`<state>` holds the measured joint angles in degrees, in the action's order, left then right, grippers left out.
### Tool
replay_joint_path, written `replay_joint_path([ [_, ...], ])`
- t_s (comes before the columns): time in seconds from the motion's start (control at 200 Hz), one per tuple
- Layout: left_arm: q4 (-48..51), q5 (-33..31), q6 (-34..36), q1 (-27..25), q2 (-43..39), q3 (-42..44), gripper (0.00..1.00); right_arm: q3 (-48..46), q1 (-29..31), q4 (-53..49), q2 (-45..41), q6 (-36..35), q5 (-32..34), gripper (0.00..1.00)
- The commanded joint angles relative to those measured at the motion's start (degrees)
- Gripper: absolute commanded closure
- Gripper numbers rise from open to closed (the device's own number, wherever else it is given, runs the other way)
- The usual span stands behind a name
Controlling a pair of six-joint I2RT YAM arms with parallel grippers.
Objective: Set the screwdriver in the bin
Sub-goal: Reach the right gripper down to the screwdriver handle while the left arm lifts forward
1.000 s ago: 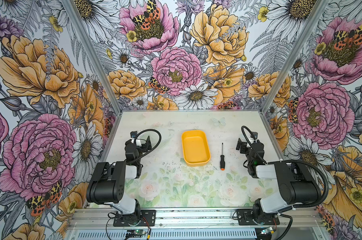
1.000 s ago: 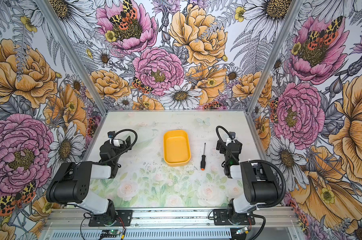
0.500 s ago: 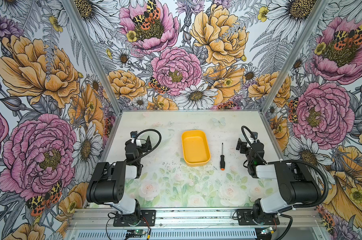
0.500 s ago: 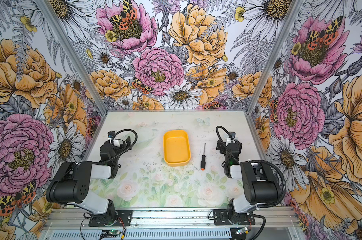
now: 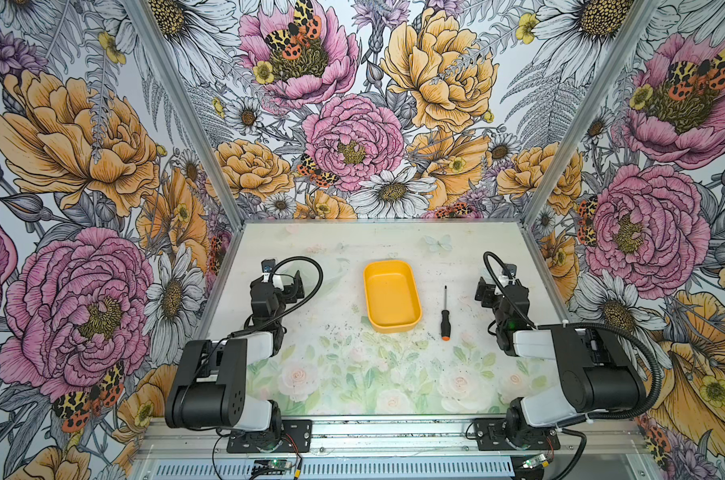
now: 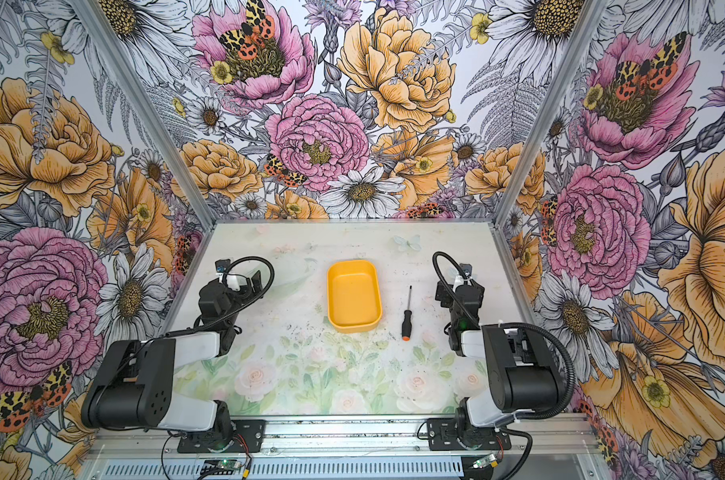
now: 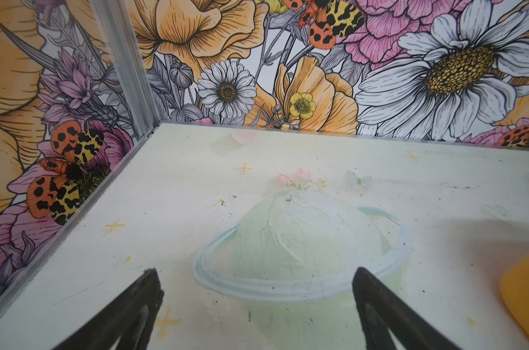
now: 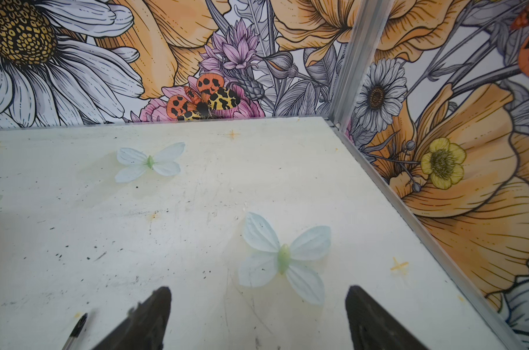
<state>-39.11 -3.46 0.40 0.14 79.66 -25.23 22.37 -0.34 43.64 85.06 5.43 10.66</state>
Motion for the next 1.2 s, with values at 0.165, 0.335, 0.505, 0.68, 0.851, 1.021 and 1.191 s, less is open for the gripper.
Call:
replay_joint_path([
  [0.165, 20.26, -0.51, -6.75, -3.23, -11.83, -6.31, 0.01, 9.4, 1.52, -25.4, -12.52, 4.49, 0.84, 0.09],
  [0.335, 27.87, -1.29, -8.35, -9.79, -12.59, -7.28, 0.01, 13.03, 4.28, -38.84, -18.3, 11.91, -8.39, 0.1],
  [0.505, 33.42, -1.08, -9.33, -15.67, -11.59, -8.57, 0.01, 14.28, 10.09, -47.23, -19.41, 17.53, -11.22, 0.12],
  [0.68, 34.69, 1.94, -13.18, -16.83, -11.84, -8.6, 0.01, 11.12, 16.08, -50.57, -19.75, 24.22, -10.24, 0.12],
  [0.851, 35.07, 4.17, -18.89, -17.02, -12.72, -7.54, 0.01, 8.84, 22.29, -52.86, -19.27, 26.83, -8.11, 0.16],
  [1.021, 32.63, 4.56, -24.52, -17.13, -14.92, -3.62, 0.01, 7.99, 24.83, -54.15, -16.87, 27.17, -8.24, 0.19],
  [1.191, 31.91, 6.65, -27.58, -17.1, -15.67, -2.61, 0.01, 8.19, 25.71, -54.18, -13.16, 27.31, -9.08, 0.22],
])
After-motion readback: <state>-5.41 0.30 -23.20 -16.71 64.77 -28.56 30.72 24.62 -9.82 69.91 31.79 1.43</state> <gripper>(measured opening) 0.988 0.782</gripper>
